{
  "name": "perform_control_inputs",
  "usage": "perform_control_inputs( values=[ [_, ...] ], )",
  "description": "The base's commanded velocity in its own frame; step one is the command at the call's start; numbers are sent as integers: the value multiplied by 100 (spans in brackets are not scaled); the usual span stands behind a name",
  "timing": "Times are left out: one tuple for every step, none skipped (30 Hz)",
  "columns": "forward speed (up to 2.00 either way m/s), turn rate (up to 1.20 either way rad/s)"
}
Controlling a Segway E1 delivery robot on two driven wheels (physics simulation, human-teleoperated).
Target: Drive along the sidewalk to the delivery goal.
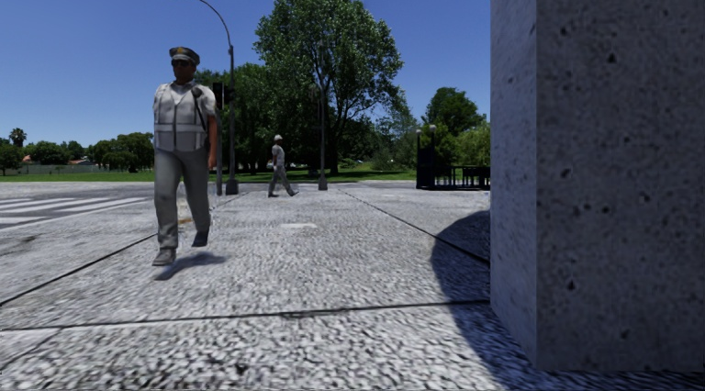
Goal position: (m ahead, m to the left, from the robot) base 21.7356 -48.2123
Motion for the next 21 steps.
perform_control_inputs(
  values=[
    [200, 0],
    [200, 0],
    [200, 0],
    [200, 0],
    [200, 0],
    [200, 0],
    [200, 0],
    [200, 0],
    [200, 0],
    [200, 0],
    [200, 0],
    [200, 0],
    [200, 0],
    [200, 0],
    [200, 0],
    [200, 0],
    [200, 0],
    [200, 0],
    [200, 0],
    [200, 0],
    [200, 0]
  ],
)
